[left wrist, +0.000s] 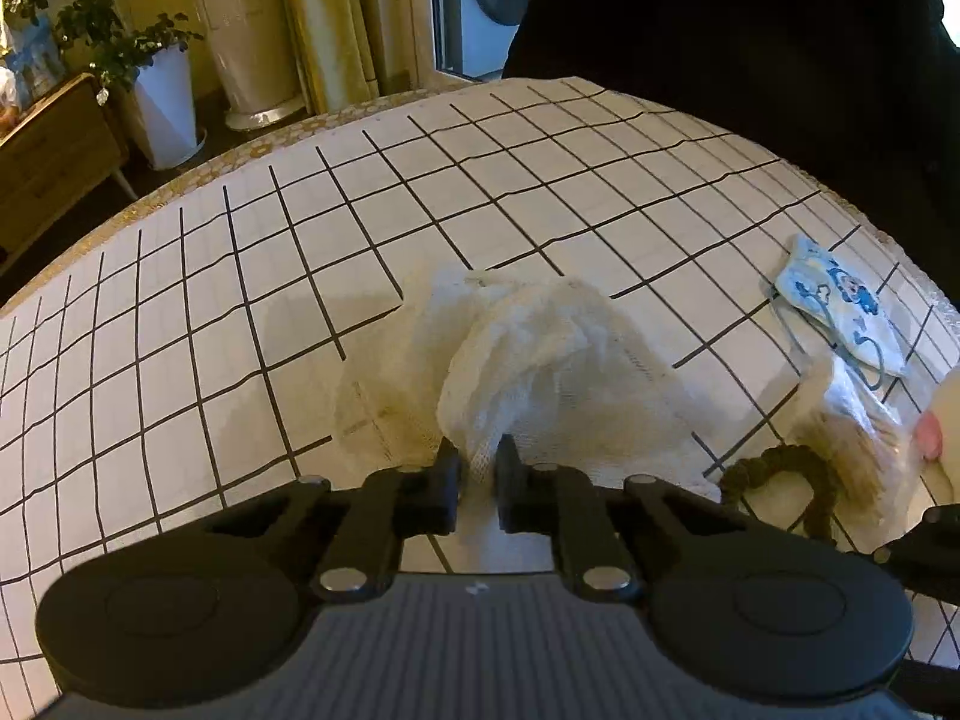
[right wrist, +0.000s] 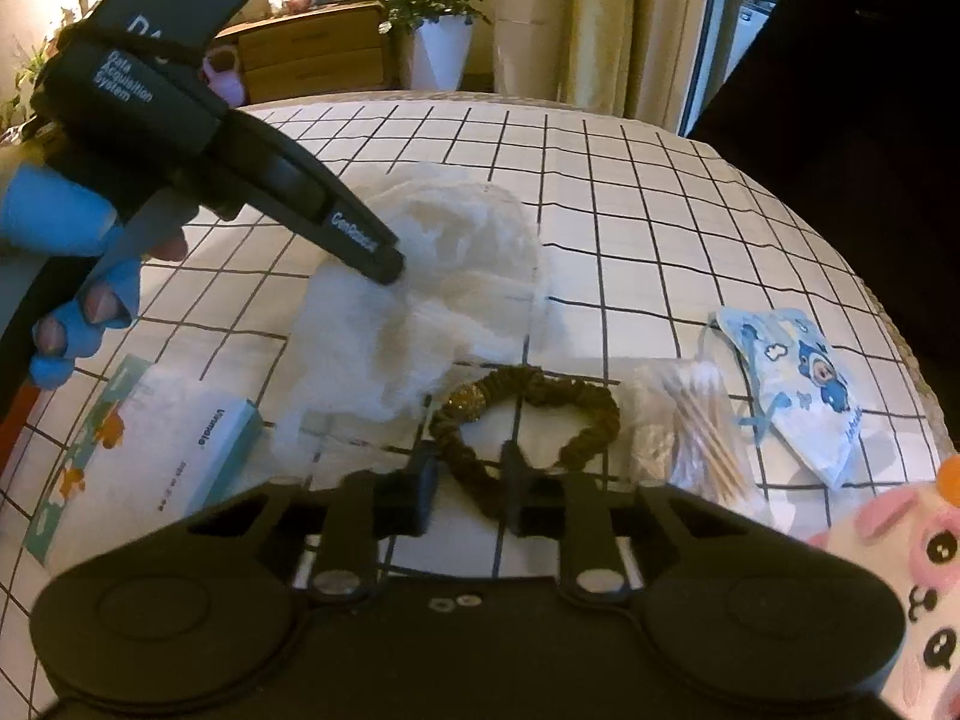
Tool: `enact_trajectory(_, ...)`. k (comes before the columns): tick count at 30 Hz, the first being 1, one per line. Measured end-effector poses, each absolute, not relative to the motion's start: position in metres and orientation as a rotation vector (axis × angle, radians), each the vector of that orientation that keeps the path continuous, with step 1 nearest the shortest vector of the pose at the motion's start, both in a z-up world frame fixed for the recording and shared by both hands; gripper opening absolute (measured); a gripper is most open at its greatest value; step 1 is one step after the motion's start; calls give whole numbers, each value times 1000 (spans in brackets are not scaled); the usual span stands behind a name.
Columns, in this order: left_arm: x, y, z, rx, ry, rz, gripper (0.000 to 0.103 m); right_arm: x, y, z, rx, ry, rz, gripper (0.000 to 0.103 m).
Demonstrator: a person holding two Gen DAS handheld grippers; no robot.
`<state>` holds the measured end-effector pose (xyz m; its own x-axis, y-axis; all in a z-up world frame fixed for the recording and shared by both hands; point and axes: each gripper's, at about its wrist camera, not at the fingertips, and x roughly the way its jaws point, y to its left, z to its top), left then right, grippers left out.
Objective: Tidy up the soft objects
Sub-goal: 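Grasp the white mesh cloth with the left tool while the right tool grasps the bead strand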
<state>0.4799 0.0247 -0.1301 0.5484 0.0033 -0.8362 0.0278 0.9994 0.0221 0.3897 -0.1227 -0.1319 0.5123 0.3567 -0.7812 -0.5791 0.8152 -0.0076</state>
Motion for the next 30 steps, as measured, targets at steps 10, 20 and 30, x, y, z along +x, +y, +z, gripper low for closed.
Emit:
enact_trajectory(10, 455, 31, -93, -32, 958, -28, 11, 369, -147, -101, -176, 802, 548, 7)
enact_trajectory(20, 404, 35, -44, -52, 901, -62, 11, 320, -164, -49, -127, 750, 589, 7)
enact_trajectory(30, 335, 49, 1, -67, 866, -77, 11, 261, -159, -5, -147, 703, 646, 7)
